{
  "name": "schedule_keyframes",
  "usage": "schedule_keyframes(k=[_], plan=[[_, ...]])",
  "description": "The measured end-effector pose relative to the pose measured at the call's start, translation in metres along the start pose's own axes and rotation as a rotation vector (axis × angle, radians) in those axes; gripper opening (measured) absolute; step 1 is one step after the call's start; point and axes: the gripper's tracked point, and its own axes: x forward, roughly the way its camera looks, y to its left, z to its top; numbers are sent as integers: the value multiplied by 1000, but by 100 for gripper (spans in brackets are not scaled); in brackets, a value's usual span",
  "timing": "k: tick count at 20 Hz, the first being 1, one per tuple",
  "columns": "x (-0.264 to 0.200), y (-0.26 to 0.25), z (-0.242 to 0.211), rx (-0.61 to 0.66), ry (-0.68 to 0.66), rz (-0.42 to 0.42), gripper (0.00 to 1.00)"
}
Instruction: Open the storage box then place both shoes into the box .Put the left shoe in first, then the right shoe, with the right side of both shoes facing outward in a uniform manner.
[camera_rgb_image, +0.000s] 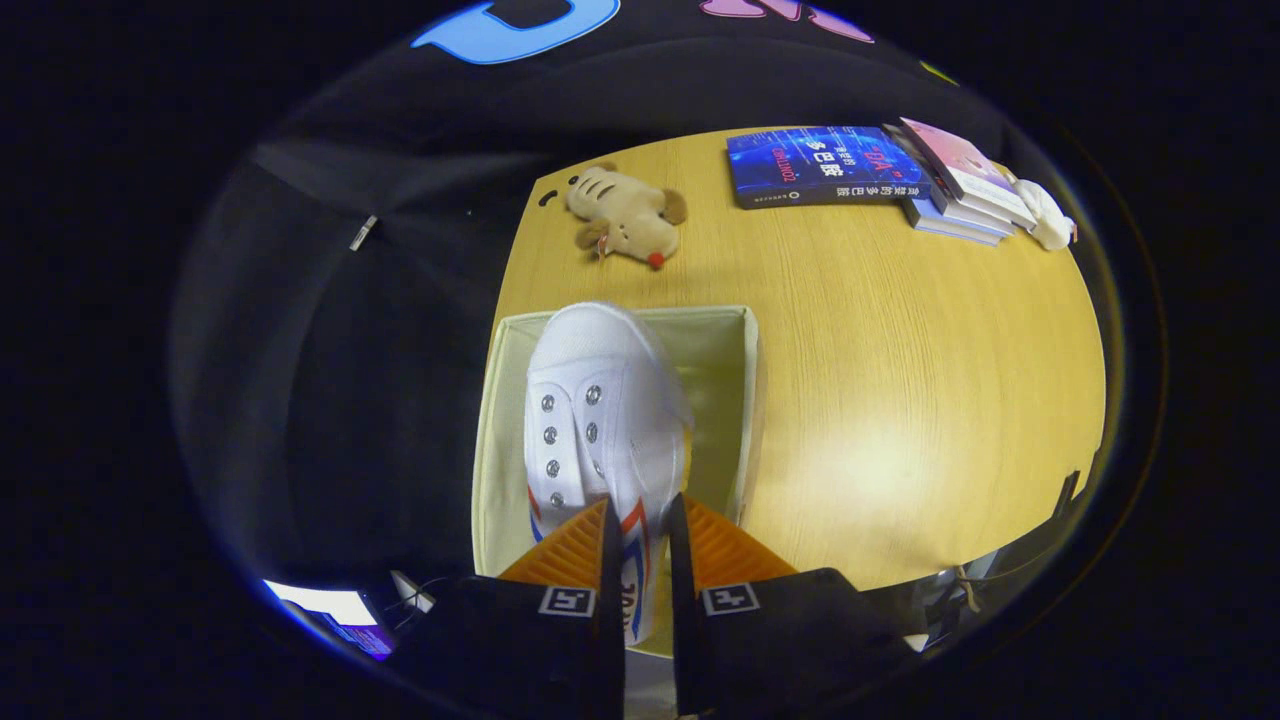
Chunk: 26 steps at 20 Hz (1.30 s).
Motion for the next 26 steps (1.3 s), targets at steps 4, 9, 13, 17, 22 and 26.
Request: schedule_keyframes(k=[4,9,13,17,22,26], plan=[[-8,5,12,12,-31,47,62],[-20,6,20,-19,-89,92,99],[-39,10,26,-52,-166,151,99],[-66,-3,42,-114,-297,164,99],[-105,-28,62,-160,-459,140,99],[-147,-44,80,-225,-622,119,98]])
